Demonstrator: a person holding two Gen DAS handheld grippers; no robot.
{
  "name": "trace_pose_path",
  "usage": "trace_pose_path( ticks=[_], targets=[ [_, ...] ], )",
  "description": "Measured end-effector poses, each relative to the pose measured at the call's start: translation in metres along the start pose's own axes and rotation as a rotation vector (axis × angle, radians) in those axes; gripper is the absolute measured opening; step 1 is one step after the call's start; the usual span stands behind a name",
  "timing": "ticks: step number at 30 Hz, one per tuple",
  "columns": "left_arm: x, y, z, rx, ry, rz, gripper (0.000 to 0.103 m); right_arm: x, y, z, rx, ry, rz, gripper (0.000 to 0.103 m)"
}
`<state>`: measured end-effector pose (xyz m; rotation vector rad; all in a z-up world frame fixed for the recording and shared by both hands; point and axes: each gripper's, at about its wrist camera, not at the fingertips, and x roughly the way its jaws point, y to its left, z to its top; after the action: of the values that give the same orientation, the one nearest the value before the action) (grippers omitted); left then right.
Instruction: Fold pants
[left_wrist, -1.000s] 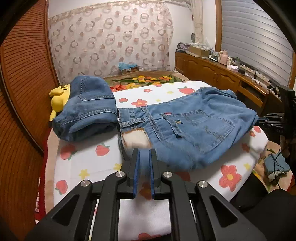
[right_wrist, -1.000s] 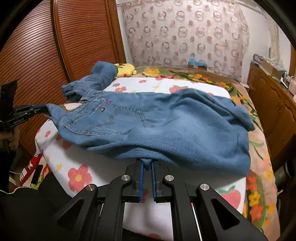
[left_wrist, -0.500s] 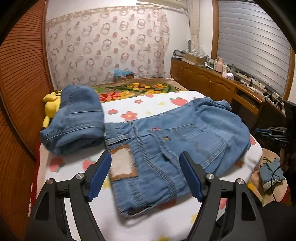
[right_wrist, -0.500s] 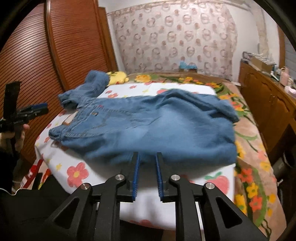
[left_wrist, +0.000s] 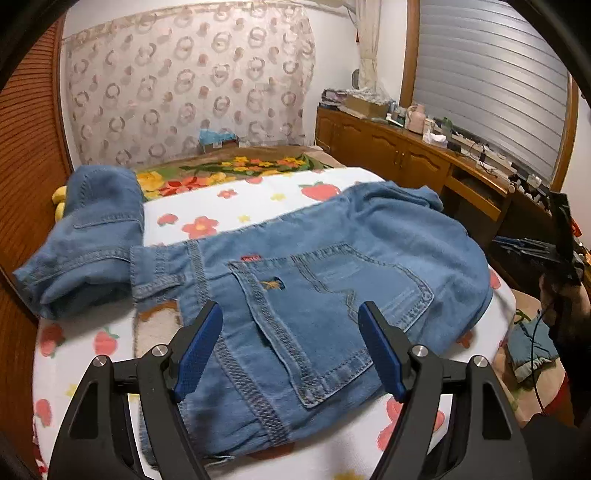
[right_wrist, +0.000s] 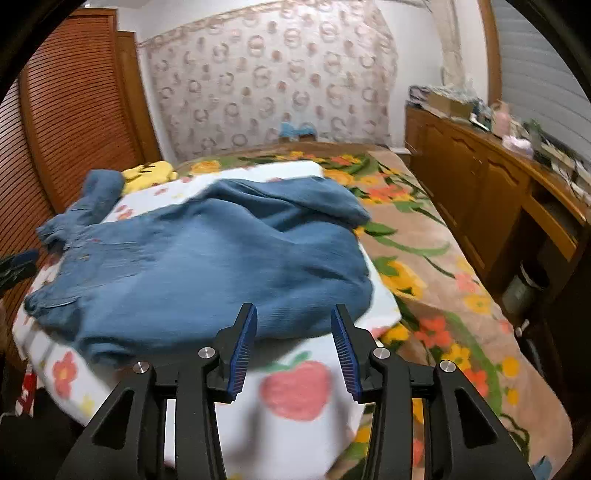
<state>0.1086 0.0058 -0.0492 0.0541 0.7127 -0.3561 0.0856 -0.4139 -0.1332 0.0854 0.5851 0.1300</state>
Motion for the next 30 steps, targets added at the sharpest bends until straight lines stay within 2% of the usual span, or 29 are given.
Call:
trace_pose_path(
  ticks=[7,15,16,18,19,21,30],
  targets=[
    [0.008,-0.003,-0.004,-0.002,0.022,0.001,0.077,0.025,-0.008,0.003,0.097,0.046,0.004,0.044],
    [0.016,-0.002,-0.012,-0.01,0.042,0.006,0.077,0.027,-0.01,0.011,0.112,0.071,0.013,0.044],
    [0.016,-0.002,-0.012,-0.01,0.044,0.006,0.077,0.027,-0.011,0.011,0.11,0.071,0.01,0.04],
    [0.017,-0.002,-0.014,-0.012,0.046,0.009,0.077,0.026,-0.011,0.014,0.098,0.068,-0.022,0.026],
    [0.017,-0.002,-0.015,-0.013,0.047,0.008,0.077,0.024,-0.013,0.015,0.094,0.063,-0.031,0.024],
    [0.017,-0.001,-0.014,-0.013,0.049,0.008,0.077,0.018,-0.016,0.016,0.094,0.047,-0.037,0.005],
    [0.015,0.003,-0.014,-0.019,0.04,0.021,0.077,-0.015,-0.005,0.038,0.034,-0.062,-0.013,0.003]
  ],
)
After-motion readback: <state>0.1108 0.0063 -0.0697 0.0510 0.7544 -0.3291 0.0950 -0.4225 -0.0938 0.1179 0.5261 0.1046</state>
